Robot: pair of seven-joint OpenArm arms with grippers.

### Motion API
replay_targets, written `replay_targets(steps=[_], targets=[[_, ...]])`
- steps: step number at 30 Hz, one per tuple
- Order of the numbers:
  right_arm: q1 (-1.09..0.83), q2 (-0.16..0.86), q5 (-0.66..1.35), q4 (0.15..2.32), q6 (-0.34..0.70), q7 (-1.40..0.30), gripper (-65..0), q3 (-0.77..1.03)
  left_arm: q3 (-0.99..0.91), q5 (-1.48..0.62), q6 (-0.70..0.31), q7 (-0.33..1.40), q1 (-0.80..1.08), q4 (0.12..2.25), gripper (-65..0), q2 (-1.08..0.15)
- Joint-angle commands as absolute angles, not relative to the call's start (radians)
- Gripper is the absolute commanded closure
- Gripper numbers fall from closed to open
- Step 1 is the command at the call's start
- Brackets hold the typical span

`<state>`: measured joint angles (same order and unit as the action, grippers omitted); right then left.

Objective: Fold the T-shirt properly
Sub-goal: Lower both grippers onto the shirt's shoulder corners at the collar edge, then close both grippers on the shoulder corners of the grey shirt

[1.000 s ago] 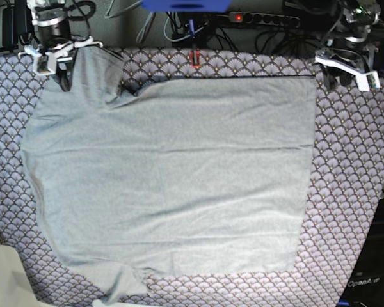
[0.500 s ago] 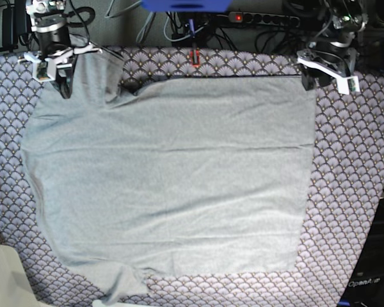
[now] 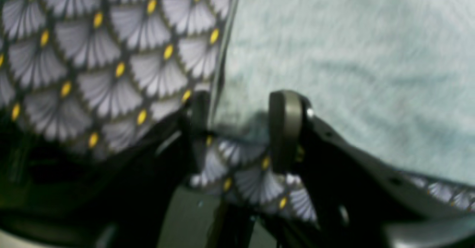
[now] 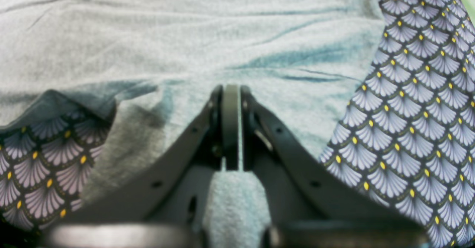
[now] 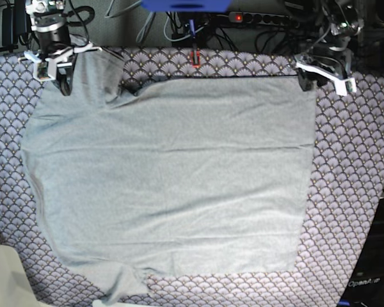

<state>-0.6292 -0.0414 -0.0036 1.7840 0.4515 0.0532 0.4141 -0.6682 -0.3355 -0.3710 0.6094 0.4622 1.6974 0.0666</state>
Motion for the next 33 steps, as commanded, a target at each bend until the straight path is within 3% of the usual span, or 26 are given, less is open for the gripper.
replay_targets(steps=[1,23,25,27,28,30,33], targets=[[-0.634,-0.036,0.004,1.797,0.458,0.082,0.0,0.418,-0.691,-0.344,-0.374,0.595,0.469,1.718,-26.3,0.074],[-0.639,-0.036,0.001,1.797,0.458,0.081,0.0,0.43,-0.708,-0.262,-0.384,0.604,0.426,1.658,-25.4,0.108],[-0.631,-0.038,0.001,1.797,0.458,0.081,0.0,0.458,-0.708,-0.262,-0.384,0.604,0.426,1.658,-19.7,0.11],[-0.611,-0.038,0.001,1.797,0.458,0.068,0.0,0.481,-0.708,-0.262,-0.384,0.605,0.426,1.658,-3.7,0.11],[-0.602,-0.036,0.001,1.797,0.458,0.045,0.0,0.495,-0.708,-0.26,-0.384,0.605,0.426,1.656,0.0,0.108],[-0.575,-0.036,0.001,1.796,0.458,-0.01,-0.2,0.515,-0.708,-0.26,-0.384,0.607,0.423,1.655,0.0,0.108],[-0.526,-0.018,0.002,1.767,0.46,-0.099,-6.3,0.541,-0.708,-0.26,-0.384,0.607,0.424,1.658,0.0,0.107]])
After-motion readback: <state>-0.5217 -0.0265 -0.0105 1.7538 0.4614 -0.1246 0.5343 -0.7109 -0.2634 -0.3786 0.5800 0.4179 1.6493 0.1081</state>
